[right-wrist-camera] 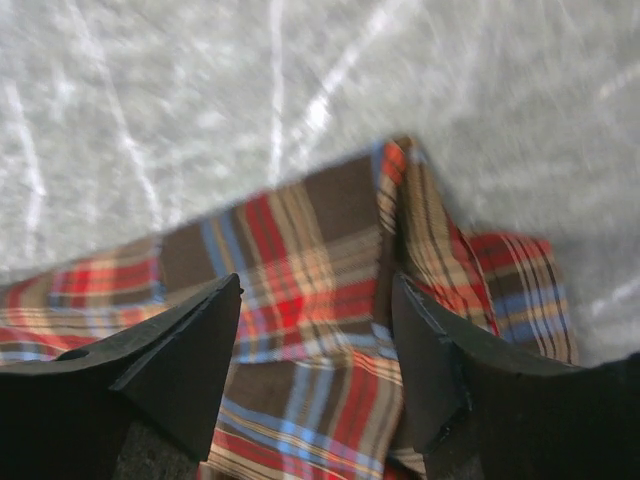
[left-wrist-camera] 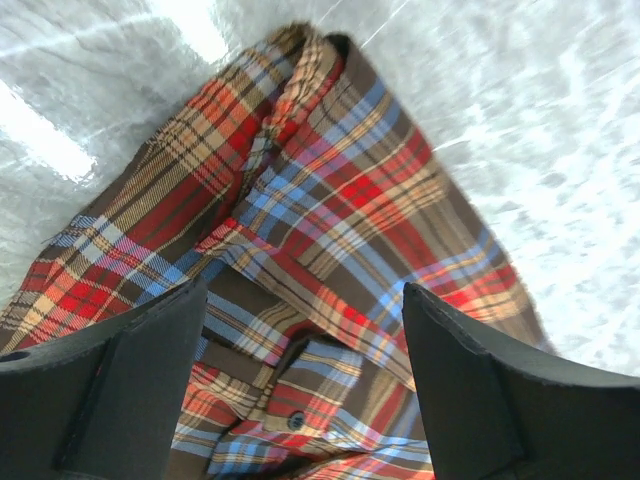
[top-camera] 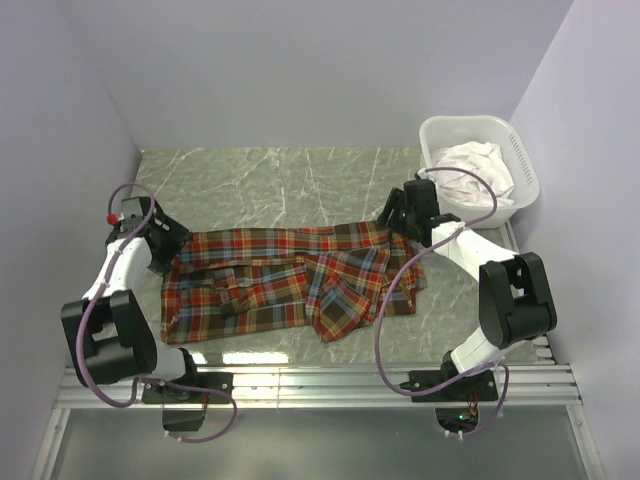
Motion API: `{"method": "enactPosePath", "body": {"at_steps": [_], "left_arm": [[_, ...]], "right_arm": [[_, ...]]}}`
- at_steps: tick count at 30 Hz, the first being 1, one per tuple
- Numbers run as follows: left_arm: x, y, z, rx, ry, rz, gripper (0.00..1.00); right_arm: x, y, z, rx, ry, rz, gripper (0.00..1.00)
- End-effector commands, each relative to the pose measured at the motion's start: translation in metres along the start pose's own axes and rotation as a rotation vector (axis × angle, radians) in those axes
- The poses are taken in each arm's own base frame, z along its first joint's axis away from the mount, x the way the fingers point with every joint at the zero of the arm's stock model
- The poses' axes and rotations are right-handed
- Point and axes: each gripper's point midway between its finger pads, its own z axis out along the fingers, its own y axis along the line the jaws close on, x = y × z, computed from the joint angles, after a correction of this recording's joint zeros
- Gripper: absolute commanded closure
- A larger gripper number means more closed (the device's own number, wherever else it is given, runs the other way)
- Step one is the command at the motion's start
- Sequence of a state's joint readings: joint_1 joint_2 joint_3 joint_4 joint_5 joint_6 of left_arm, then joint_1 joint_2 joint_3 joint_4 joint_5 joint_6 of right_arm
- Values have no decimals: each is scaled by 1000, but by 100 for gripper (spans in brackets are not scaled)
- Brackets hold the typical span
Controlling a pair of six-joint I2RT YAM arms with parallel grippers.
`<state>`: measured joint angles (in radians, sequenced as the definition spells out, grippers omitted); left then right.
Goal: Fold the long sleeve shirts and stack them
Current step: Fold the shirt
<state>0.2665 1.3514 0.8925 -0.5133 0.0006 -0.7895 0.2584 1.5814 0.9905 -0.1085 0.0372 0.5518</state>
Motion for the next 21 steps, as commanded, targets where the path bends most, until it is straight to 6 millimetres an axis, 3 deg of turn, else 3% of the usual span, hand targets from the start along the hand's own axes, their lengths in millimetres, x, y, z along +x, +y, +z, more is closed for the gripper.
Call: {"method": "enactPosePath", "body": {"at_steps": [1,6,13,21], "left_arm": [[-1,5,11,-37,-7,30,16],[6,15,24,-91,11,37,21],[17,26,46,-147,66,51,29],[22,35,55,-188,86,60,48]], "right_arm": [[18,-12,4,16,28,27,32],[40,-21,9,1,73,76,33],[65,-53,13,45,134,157,35],[63,-53,13,37,135,164,35]]}}
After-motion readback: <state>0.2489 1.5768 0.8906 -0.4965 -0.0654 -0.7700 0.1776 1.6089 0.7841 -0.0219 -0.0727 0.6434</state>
